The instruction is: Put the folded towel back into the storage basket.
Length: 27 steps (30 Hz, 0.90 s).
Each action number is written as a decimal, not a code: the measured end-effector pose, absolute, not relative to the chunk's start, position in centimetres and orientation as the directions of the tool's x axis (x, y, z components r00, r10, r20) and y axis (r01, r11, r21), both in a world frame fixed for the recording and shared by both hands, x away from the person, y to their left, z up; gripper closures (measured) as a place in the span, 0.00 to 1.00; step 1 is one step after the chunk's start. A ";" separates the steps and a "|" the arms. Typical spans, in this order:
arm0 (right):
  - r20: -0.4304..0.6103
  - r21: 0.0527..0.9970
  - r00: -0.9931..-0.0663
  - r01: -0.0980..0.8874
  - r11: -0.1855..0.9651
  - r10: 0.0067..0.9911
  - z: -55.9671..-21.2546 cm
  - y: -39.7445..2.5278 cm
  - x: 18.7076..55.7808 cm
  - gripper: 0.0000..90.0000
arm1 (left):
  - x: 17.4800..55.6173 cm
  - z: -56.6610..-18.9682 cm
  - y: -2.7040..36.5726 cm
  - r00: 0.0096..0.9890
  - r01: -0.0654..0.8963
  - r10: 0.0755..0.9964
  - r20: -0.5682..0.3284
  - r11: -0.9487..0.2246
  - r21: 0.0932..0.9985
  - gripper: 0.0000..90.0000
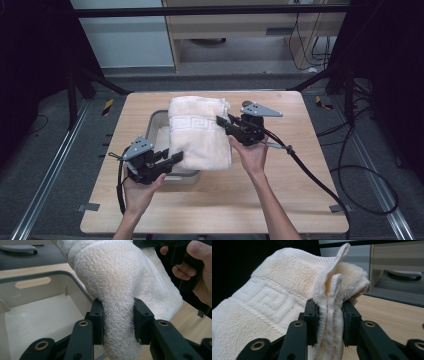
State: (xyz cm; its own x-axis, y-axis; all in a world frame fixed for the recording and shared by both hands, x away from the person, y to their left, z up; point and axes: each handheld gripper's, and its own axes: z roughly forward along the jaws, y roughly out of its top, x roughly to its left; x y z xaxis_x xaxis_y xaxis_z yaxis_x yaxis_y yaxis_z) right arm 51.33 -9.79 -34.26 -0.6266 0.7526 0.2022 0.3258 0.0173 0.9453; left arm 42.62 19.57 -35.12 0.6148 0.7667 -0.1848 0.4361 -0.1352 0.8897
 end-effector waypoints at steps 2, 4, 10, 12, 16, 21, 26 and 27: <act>0.203 0.945 -0.628 0.328 0.019 0.751 -34.3 -9.4 51.5 0.78 | 42.7 -35.1 19.9 0.609 0.439 0.771 -0.187 -0.132 0.889 0.72; 0.202 0.944 -0.630 0.328 0.021 0.750 -34.3 -8.9 51.7 0.78 | 42.8 -35.1 20.3 0.600 0.442 0.778 -0.185 -0.130 0.887 0.72; 0.188 0.946 -0.634 0.322 0.035 0.750 -34.0 -7.6 52.3 0.78 | 43.3 -35.2 21.5 0.580 0.455 0.791 -0.195 -0.116 0.883 0.72; 0.189 0.946 -0.635 0.322 0.034 0.749 -33.9 -7.2 52.4 0.78 | 43.4 -35.2 21.9 0.575 0.457 0.795 -0.196 -0.113 0.882 0.72; 0.184 0.946 -0.635 0.322 0.041 0.750 -34.0 -6.3 52.8 0.78 | 43.6 -35.3 22.5 0.568 0.462 0.797 -0.204 -0.104 0.881 0.72; 0.197 0.943 -0.637 0.331 0.034 0.745 -34.2 -5.4 53.2 0.78 | 43.8 -35.2 23.6 0.559 0.470 0.800 -0.215 -0.092 0.878 0.72; 0.200 0.940 -0.639 0.338 0.037 0.743 -34.5 -4.4 53.6 0.78 | 44.0 -35.2 24.3 0.545 0.478 0.811 -0.214 -0.091 0.873 0.72; 0.197 0.941 -0.639 0.337 0.041 0.743 -34.5 -4.1 53.7 0.78 | 44.0 -35.2 24.5 0.542 0.481 0.812 -0.218 -0.087 0.872 0.72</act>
